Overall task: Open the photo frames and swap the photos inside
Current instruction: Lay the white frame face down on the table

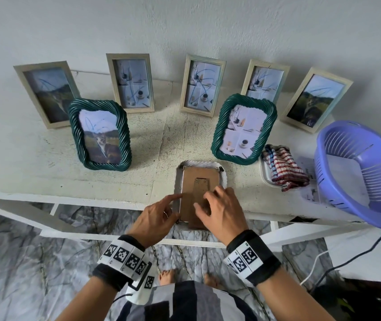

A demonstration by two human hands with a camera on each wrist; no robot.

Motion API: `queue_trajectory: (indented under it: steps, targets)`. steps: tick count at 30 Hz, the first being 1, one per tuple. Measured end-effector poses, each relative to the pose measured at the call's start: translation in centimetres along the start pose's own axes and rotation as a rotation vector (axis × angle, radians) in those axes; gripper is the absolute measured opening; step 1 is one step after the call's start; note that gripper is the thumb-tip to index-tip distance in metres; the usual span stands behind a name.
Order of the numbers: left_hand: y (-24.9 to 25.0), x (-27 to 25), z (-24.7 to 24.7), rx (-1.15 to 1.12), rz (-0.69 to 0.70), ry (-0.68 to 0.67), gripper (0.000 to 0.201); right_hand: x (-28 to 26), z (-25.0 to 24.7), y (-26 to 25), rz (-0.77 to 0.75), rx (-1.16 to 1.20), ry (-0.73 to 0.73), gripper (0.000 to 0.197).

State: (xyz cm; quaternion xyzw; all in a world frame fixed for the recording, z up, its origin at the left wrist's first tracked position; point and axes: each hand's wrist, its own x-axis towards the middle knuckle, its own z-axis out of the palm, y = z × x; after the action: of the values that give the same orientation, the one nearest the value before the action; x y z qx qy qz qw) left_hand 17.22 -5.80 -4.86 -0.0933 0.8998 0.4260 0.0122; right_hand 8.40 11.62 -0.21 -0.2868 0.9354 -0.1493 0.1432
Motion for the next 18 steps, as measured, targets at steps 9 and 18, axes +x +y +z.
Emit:
queue_trajectory:
  steps: [9,18]
  targets:
    - [0.1,0.2,0.0,-0.115,-0.058,0.020,0.032,1.3,0.6,-2.8,0.148,0.066,-0.017,0.068]
    - [0.9,0.5,0.2,-0.157,-0.064,0.000,0.034,0.6,-0.3,0.1,0.141,0.204,0.181,0.035]
